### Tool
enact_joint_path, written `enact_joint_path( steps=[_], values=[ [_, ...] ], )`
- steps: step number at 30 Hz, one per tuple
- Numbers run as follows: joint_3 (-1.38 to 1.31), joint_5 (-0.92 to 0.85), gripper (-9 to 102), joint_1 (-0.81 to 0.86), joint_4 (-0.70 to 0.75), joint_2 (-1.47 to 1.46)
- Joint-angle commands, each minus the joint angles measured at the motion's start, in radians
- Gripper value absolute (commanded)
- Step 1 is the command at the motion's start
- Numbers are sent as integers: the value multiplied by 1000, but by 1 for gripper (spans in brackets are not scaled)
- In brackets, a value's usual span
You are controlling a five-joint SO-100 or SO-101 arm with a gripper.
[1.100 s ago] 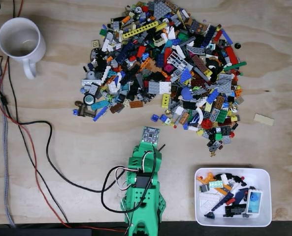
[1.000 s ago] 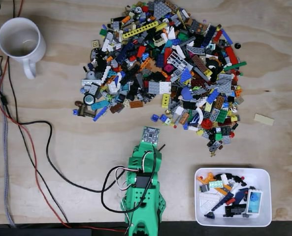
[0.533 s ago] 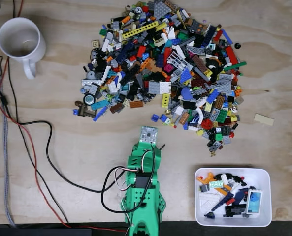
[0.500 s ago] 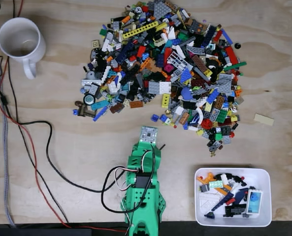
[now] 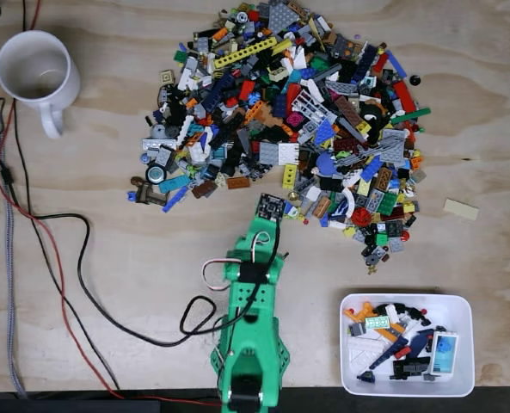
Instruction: Find the closest Lego and put it in the bin.
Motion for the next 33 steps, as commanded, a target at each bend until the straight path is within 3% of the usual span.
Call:
enact_joint_path(
  steps=[1,17,33],
  values=[
    [-273,49,13,-40,-15,-198],
    [-512,-17,14,55,-89,-614],
    [-571,-60,13,94,-153,-735]
  ],
)
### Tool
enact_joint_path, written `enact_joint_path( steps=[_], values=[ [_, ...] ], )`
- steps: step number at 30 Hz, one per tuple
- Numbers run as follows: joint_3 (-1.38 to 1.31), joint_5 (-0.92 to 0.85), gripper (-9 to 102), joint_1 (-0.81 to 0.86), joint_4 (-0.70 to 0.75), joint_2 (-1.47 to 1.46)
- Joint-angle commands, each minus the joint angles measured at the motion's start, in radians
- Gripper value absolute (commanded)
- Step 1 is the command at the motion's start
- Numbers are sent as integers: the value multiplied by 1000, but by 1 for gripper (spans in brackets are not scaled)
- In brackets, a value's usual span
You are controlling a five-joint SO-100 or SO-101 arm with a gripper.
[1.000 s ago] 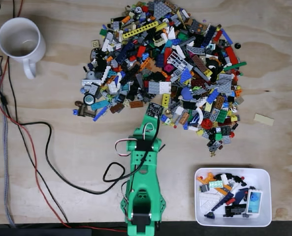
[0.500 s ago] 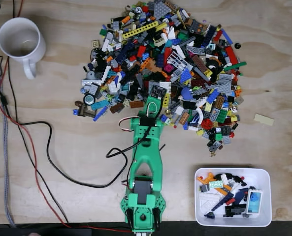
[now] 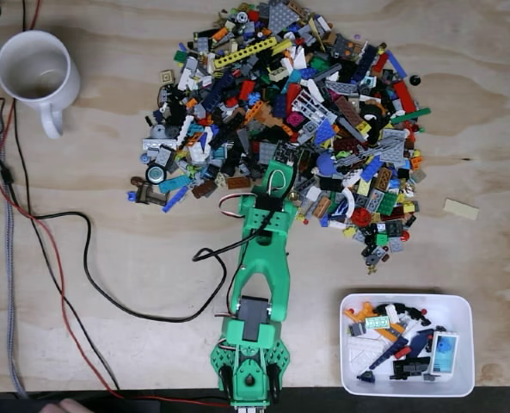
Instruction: Find the closest Lego and put it in the bin.
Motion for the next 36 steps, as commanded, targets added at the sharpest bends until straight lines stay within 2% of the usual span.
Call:
enact_joint_path(
  steps=[1,17,21,28,33,36],
  values=[
    [-55,-9,13,8,-21,-5],
    [-109,-58,16,40,-38,-63],
    [-123,-63,13,26,-29,-77],
    [-123,-66,5,14,11,-75],
    [-123,-43,10,18,28,-60],
    [-112,28,12,5,121,0]
  ],
)
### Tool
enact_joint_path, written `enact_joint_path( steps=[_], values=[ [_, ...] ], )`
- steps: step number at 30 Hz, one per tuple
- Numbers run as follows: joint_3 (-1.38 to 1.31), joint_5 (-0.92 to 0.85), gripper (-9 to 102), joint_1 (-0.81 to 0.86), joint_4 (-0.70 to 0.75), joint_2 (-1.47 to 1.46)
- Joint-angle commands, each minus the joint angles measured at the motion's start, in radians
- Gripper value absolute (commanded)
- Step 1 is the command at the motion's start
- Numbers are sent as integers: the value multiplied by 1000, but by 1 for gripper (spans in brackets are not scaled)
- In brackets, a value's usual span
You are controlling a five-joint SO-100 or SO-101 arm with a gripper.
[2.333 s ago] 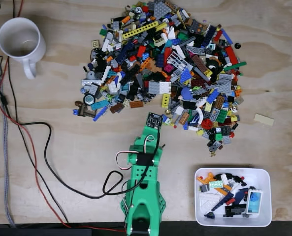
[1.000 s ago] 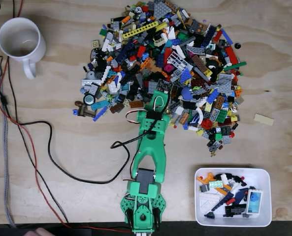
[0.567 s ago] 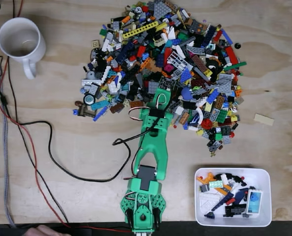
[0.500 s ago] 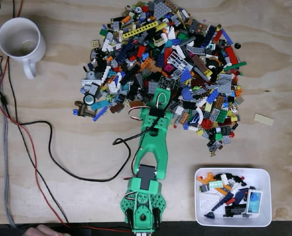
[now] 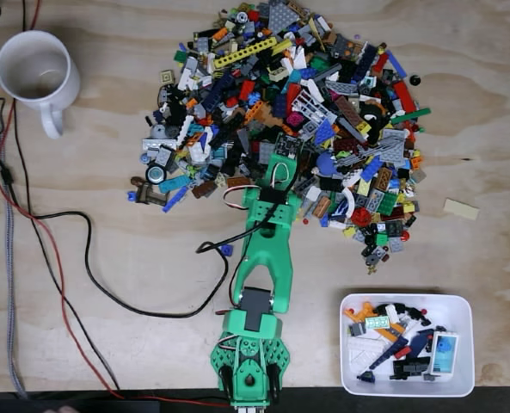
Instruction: Find the closest Lego and put it in the bin.
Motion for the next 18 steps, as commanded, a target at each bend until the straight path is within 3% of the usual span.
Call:
enact_joint_path(
  steps=[1,9,18],
  values=[
    [11,67,13,-25,89,124],
    [227,202,14,-206,296,560],
    [353,321,14,-400,258,495]
  ],
)
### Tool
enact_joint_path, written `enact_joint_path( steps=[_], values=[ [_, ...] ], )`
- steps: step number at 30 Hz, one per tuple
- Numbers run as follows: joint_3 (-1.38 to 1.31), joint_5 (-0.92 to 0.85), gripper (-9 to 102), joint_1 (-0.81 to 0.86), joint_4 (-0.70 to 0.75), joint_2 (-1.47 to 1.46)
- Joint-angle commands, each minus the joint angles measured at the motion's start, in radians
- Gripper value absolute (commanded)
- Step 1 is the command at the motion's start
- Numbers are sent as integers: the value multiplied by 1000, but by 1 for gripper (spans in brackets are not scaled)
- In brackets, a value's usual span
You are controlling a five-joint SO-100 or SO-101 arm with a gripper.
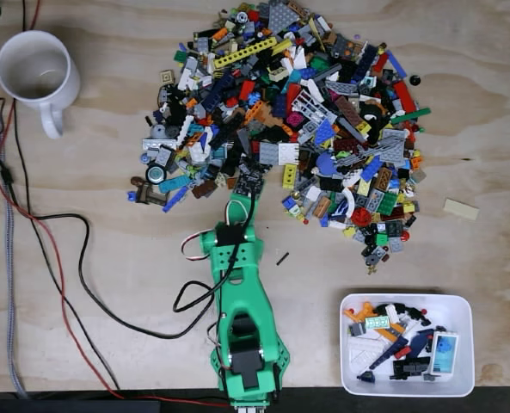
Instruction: Find the closest Lego and put it in the bin.
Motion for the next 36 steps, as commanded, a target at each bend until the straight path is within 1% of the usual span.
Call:
enact_joint_path(
  steps=[1,6,11,17,23,29,36],
  values=[
    [17,49,14,-66,-38,-2],
    [29,92,15,-135,-91,-31],
    [-3,95,15,-141,-118,-78],
    [12,57,15,-95,-155,-115],
    [9,37,14,-91,-181,-118],
    [-35,32,16,-69,-152,-117],
    [-38,8,16,-35,-164,-106]
  ],
)
